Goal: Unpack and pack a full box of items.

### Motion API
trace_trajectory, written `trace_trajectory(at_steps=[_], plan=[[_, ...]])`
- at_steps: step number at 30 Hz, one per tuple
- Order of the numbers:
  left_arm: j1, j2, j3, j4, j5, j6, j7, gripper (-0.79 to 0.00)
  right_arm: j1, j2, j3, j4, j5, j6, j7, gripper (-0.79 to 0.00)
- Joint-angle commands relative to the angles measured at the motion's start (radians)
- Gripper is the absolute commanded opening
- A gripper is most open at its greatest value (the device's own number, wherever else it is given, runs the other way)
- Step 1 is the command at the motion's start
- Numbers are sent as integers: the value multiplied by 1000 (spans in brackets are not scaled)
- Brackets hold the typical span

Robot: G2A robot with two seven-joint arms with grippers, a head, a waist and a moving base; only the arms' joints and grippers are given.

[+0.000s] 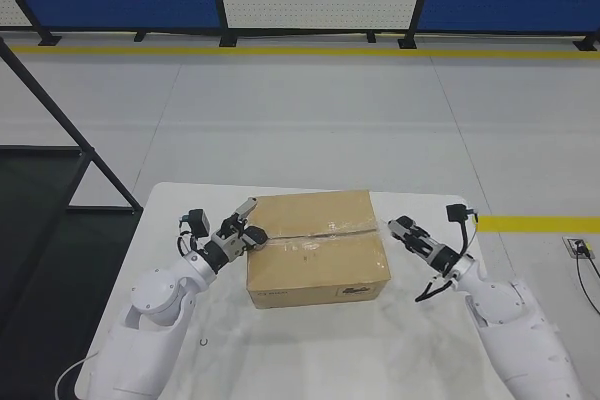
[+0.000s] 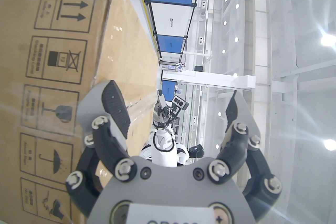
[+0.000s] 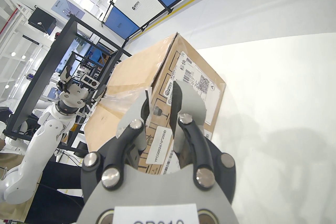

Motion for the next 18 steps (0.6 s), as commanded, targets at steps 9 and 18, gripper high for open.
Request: trace_trajectory(at_steps=[9, 18], plan=[[15, 3, -11, -23, -8, -4, 5, 0, -14, 16, 53, -90, 49, 75, 35, 0], [31, 6, -22, -40, -11, -8, 6, 0, -8, 19, 37, -121, 23, 113, 50, 0]])
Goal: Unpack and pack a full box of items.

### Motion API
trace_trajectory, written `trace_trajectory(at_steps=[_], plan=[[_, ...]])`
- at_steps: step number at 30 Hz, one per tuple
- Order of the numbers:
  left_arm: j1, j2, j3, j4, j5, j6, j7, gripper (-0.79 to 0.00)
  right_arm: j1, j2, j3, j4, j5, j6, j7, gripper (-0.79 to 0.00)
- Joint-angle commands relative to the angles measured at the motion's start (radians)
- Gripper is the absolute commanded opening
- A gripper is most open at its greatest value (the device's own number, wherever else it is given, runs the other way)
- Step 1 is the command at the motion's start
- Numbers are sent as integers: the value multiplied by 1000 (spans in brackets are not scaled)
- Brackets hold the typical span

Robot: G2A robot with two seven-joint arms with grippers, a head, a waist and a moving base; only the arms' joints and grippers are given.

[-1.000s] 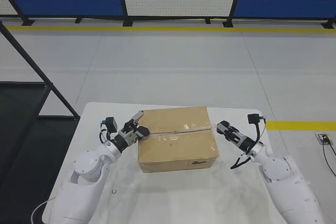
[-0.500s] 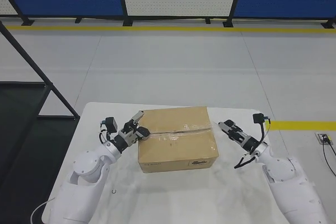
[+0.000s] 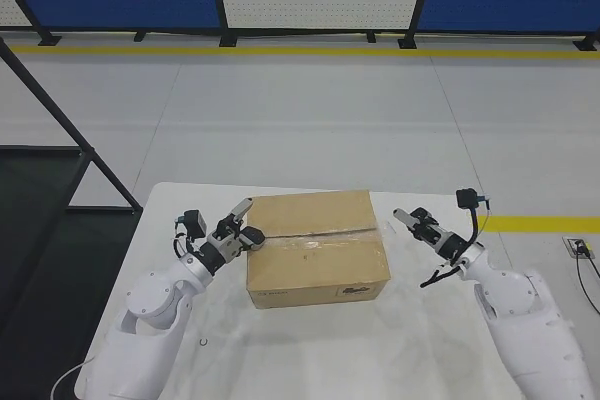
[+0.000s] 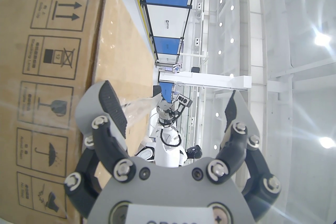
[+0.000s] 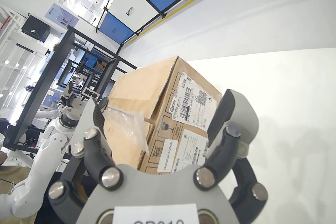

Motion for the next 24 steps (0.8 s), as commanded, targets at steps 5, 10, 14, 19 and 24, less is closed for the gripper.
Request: trace_trajectory(at_steps=[5, 10, 14, 19, 24], plan=[[9, 1, -1, -9, 3, 1, 4, 0, -71, 7, 40, -101, 30, -106, -84, 0], [11, 1, 3, -17, 5, 1, 8, 0, -153, 12, 47, -257, 83, -138, -78, 0], [11, 1, 6, -18, 3, -2, 8, 0, -150, 17, 14, -317, 174, -69, 101, 0], [10, 1, 7, -17, 1, -4, 7, 0, -73, 18, -33, -268, 225, 59, 249, 0], [11, 2, 4, -20, -3, -5, 5, 0, 6, 11, -86, -172, 242, 123, 313, 0]])
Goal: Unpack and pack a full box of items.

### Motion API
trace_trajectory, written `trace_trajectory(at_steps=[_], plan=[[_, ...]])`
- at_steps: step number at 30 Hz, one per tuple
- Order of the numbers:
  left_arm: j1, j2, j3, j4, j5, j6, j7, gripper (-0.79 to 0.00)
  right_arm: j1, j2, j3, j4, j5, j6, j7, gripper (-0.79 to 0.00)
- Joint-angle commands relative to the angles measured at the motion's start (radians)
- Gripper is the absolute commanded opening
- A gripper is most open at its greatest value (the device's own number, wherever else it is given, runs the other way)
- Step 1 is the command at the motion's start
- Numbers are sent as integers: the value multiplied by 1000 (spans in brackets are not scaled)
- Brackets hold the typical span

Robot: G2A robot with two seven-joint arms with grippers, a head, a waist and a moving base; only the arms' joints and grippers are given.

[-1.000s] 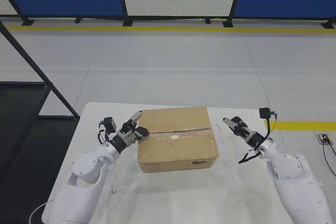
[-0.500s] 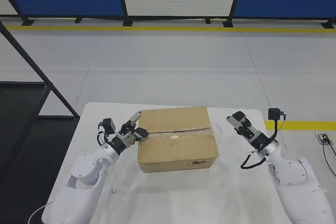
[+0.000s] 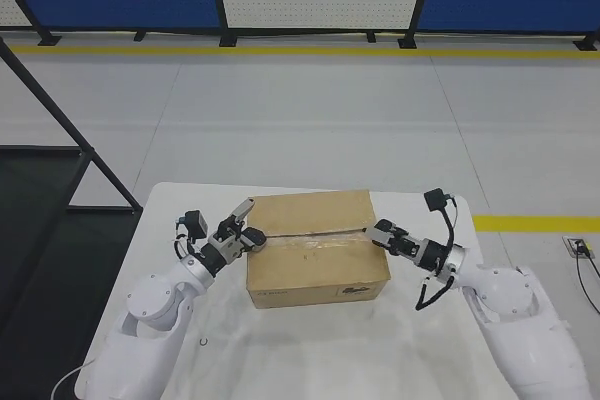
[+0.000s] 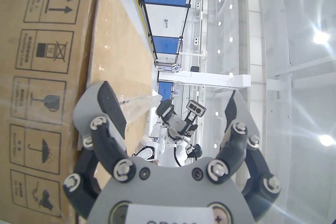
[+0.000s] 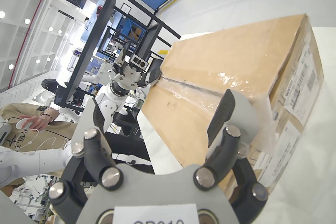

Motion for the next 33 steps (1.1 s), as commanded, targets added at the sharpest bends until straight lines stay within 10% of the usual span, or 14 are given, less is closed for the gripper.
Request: trace_trajectory(at_steps=[1, 14, 33], plan=[[1, 1, -3, 0, -2, -1, -2, 0, 28, -2, -15, 39, -1, 18, 16, 0], [2, 2, -4, 2, -4, -3, -2, 0, 87, -13, -40, 136, 30, 78, -65, 0], [35, 6, -24, -43, -20, -31, 8, 0, 170, -25, -105, 261, 188, 32, 124, 0]])
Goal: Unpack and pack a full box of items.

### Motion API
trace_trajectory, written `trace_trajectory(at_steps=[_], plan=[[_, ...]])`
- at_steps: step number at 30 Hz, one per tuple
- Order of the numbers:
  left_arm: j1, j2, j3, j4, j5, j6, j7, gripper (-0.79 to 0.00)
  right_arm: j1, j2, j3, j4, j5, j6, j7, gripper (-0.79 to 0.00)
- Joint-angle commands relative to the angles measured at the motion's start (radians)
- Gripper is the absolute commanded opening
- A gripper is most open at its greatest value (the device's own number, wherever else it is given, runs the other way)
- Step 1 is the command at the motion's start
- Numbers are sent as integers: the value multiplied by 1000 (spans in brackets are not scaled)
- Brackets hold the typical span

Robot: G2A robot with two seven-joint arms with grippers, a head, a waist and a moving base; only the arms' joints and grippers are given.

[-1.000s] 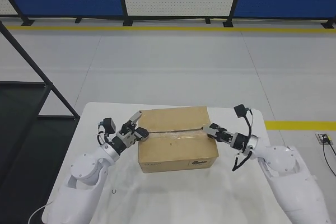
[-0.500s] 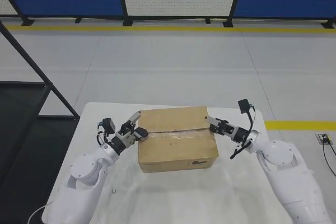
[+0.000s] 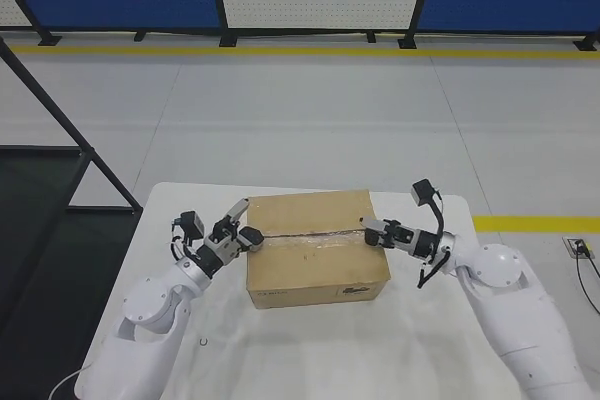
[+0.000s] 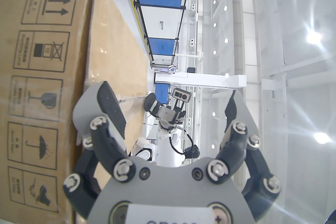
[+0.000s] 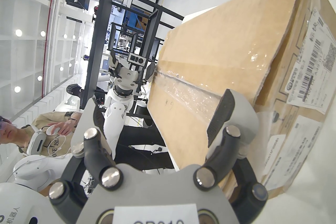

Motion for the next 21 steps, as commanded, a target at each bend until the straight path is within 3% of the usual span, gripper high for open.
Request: trace_trajectory(at_steps=[1, 21], plan=[[12, 2, -9, -16, 0, -6, 1, 0, 16, -5, -18, 18, 5, 3, -1, 0], [135, 19, -112, -122, -50, -43, 7, 0, 174, -86, -206, 184, 139, 82, 36, 0]])
